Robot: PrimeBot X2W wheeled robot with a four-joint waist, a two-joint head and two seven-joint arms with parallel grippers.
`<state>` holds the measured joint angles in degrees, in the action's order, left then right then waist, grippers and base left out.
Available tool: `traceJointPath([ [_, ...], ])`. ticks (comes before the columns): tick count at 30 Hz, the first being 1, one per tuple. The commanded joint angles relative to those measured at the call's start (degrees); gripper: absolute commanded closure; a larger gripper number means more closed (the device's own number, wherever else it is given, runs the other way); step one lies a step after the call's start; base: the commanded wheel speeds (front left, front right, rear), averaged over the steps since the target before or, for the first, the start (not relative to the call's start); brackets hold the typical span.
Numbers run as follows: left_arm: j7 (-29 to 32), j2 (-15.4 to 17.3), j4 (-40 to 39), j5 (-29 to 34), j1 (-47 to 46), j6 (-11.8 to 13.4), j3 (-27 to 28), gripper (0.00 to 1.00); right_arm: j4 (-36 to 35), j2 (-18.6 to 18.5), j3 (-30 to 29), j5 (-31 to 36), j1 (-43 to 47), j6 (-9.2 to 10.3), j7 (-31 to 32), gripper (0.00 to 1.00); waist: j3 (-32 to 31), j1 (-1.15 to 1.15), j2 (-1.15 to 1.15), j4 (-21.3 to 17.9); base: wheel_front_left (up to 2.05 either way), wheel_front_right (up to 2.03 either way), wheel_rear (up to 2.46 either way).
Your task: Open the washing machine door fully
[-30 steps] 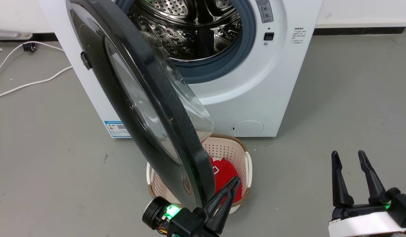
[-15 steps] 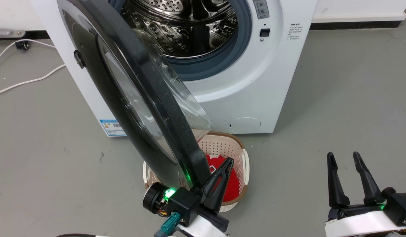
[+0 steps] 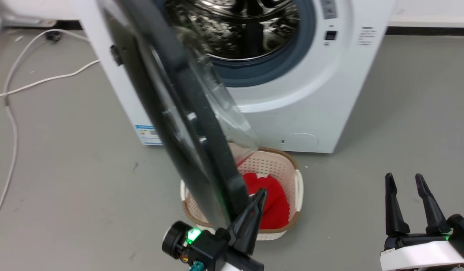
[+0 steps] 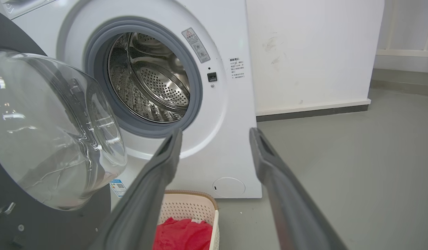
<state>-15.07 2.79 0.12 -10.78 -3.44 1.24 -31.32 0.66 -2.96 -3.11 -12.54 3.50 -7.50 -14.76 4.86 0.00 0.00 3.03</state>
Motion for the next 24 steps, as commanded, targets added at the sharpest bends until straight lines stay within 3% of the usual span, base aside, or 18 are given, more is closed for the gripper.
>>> traceJointPath([
  [1,-0.12,0.24,-0.34,-0.2,1.4,0.29,-0.15,1.0,-0.39,0.17,-0.4,0.3,-0.26,0.02,-0.09,0.0,0.3,0.0,0.0,2.8,0.0,0.0,0.0],
  [9,-0.08,0.41,-0.68,-0.31,2.91,0.72,0.78,1.0,-1.0,0.16,-0.03,0.23,0.53,0.03,0.15,0.0,0.14,0.0,0.0,9.54,0.0,0.0,0.0],
  [17,-0.08,0.5,-2.55,1.57,4.66,-0.7,0.79,1.0,-1.54,0.16,-0.22,0.11,0.78,0.03,0.44,0.0,0.69,0.0,0.0,13.88,0.0,0.0,0.0],
  [24,0.01,1.01,-3.78,2.2,7.2,0.88,4.06,1.0,-2.04,0.16,-0.79,0.15,1.4,0.03,0.73,0.0,1.06,0.0,0.0,16.52,0.0,0.0,0.0],
])
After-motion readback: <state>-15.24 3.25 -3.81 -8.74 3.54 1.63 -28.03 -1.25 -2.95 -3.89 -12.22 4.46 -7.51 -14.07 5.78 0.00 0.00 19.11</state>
